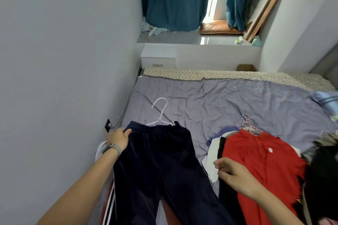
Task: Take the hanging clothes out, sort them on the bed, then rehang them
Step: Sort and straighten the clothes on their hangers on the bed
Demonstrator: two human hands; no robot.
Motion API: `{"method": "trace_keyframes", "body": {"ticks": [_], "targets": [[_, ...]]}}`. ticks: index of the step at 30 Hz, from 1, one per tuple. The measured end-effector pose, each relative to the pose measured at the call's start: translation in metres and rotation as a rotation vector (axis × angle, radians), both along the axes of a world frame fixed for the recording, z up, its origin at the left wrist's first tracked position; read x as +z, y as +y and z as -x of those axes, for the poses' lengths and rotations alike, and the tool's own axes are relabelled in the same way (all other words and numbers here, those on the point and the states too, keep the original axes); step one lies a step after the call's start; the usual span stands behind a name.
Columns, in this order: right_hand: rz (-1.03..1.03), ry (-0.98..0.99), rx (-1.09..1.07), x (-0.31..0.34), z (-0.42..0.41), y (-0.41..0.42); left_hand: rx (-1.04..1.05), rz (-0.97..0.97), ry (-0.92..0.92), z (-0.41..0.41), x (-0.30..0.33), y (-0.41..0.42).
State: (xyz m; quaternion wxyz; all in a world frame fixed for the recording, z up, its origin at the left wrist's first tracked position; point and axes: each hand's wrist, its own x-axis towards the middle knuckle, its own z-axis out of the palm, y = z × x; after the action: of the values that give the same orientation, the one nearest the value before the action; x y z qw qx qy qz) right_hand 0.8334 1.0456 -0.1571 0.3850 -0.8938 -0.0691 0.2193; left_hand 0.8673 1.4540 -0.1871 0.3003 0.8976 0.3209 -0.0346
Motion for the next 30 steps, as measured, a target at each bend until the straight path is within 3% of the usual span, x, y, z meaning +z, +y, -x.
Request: {"method": "trace_keyframes", "body": {"ticks": [4, 7, 10, 14, 21, 24, 30], "targets": [[0.031, 0.054, 0.023, -0.020, -0.011, 0.034, -0.083, 0.098, 0.068, -0.042, -0.061, 0.023], [0.027, 0.102, 0.001, -0.035, -0.020, 0.044, -0.168, -0.064, 0.093, -0.054, -0.077, 0.029], [0.023, 0.134, -0.031, -0.045, -0.021, 0.036, -0.294, -0.249, 0.245, -0.045, -0.092, 0.028], [0.021, 0.164, -0.116, -0.053, -0.012, 0.003, -0.252, -0.136, 0.356, -0.028, -0.124, 0.002], [0.066, 0.237, -0.238, -0.083, -0.001, -0.079, -0.573, 0.045, 0.438, -0.023, -0.131, -0.136], [0.105, 0.255, -0.259, -0.098, -0.009, -0.129, -0.658, 0.122, 0.368, -0.026, -0.117, -0.215], [0.182, 0.251, -0.260, -0.129, -0.062, -0.273, -0.613, 0.223, 0.167, -0.053, -0.095, -0.376]]}}
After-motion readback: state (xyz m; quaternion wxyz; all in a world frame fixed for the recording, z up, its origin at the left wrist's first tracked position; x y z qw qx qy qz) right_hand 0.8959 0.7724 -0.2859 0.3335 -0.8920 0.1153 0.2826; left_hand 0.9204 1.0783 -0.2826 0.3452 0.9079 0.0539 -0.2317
